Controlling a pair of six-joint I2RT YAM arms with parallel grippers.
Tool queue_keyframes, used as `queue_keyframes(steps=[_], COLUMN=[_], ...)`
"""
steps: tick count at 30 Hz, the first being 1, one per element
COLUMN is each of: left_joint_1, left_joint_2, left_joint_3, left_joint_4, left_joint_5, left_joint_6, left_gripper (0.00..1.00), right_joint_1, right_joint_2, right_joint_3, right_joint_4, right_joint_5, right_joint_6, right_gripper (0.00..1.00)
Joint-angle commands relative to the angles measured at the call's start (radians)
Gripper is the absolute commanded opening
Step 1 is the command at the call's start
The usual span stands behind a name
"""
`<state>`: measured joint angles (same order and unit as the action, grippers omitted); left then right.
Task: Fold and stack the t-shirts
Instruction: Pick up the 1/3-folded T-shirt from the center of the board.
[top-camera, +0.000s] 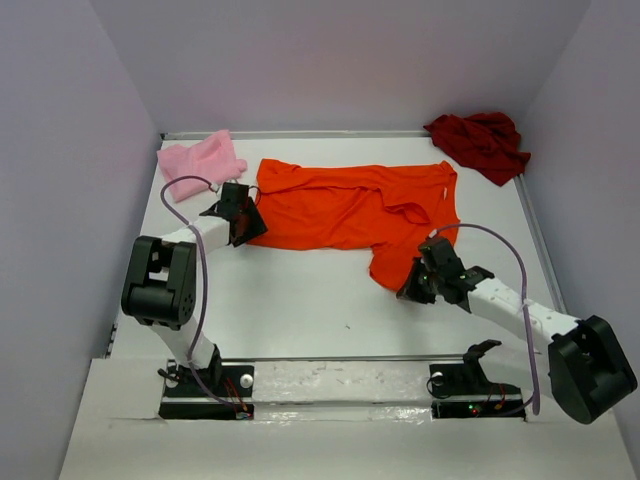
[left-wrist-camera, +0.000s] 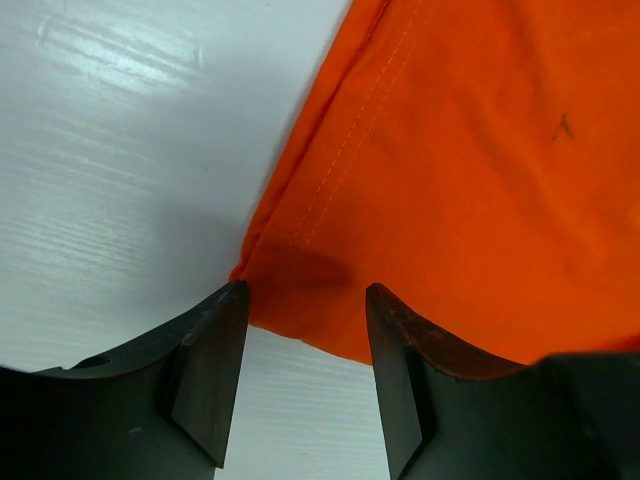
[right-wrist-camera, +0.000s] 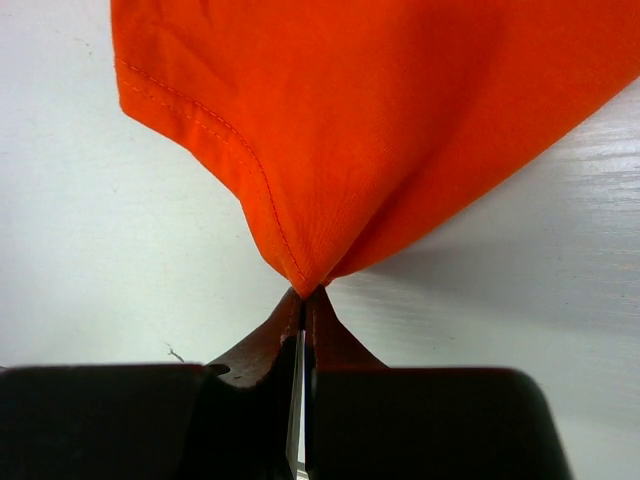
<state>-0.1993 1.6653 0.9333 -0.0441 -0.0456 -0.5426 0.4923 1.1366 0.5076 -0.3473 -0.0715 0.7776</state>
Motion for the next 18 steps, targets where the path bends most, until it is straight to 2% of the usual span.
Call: queue_keyframes(steps=[1,9,18], left_joint_1=[0.006,0.006,0.008], left_joint_2=[-0.013,-0.096,-0.076], left_joint_3=[0.001,-0.067,-0.06], left_joint_4=[-0.028,-0.059,-0.063], left_joint_5=[-0.026,-0.115,-0.143], left_joint_6=[-0.019,-0.008,0.003], left_gripper=[0.59,0.59,0.59], right_joint_1=[0.008,0.008,0.008], right_joint_2=[-0.043,-0.035,-0.046], right_joint_3=[0.008,0.028,0.032], right_joint_4=[0.016,0.028,0.031], right_joint_5=[0.013,0.029,0.026], right_joint_6=[-0.021,-0.028,-0.032], right_gripper=[0.0,0.0,0.0])
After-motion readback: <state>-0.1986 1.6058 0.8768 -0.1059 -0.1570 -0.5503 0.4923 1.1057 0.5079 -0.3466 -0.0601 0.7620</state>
